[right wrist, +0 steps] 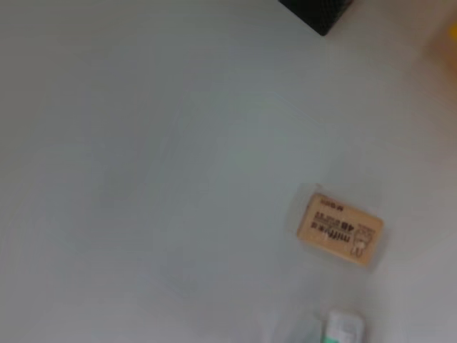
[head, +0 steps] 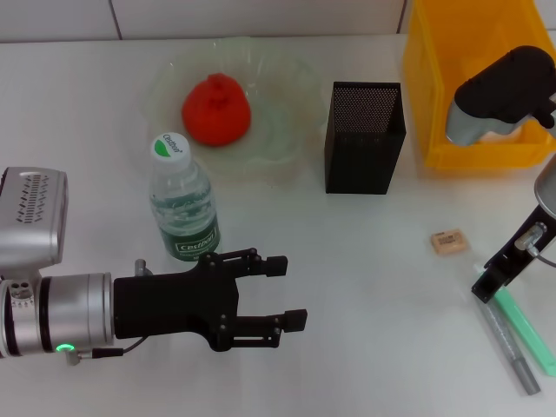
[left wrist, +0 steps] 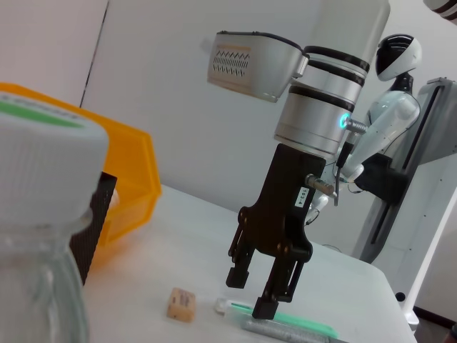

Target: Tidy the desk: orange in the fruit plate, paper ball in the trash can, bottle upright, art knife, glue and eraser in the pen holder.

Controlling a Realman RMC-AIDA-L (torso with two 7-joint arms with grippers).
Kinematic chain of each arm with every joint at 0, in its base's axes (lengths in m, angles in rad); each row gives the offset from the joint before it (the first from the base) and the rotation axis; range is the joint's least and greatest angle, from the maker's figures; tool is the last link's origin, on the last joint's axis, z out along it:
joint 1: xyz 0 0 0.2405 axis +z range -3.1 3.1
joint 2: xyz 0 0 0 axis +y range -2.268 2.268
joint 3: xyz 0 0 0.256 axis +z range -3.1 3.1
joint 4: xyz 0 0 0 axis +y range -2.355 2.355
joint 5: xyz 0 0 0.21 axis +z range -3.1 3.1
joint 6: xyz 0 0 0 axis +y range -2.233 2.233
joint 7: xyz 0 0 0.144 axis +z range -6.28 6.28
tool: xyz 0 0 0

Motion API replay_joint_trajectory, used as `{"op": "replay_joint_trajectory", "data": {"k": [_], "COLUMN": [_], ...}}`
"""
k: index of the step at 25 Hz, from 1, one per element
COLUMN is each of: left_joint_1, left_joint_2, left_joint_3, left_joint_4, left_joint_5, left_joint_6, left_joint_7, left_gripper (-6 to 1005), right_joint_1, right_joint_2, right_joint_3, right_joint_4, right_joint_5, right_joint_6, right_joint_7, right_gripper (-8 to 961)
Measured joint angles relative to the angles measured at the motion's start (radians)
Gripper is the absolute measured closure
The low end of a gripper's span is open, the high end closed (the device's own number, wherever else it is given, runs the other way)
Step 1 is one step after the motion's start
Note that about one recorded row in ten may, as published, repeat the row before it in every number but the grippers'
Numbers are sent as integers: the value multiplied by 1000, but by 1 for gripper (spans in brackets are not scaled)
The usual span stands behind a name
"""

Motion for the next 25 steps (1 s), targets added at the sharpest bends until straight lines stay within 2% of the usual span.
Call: {"op": "replay_joint_trajectory", "data": {"k": [14,25], "left_joint_1": [8,9], "left_joint_2": [0,-2], "left_joint_3": [0,0], "left_joint_4": [-1,-2], "left_joint_5": [0,0], "left_joint_6": [-11,-11], "left_joint_7": [1,1], "left_gripper": [197,197], "right_joint_1": [-44,-78], "right_joint_2": [-1,-2], "right_joint_3": [5,54], "right_joint_4": [-58,-70], "right_joint_5": [-5,-12], "right_joint_6": [-34,-15], "right_joint_7": [-1,-12], "right_gripper": [317,320]}}
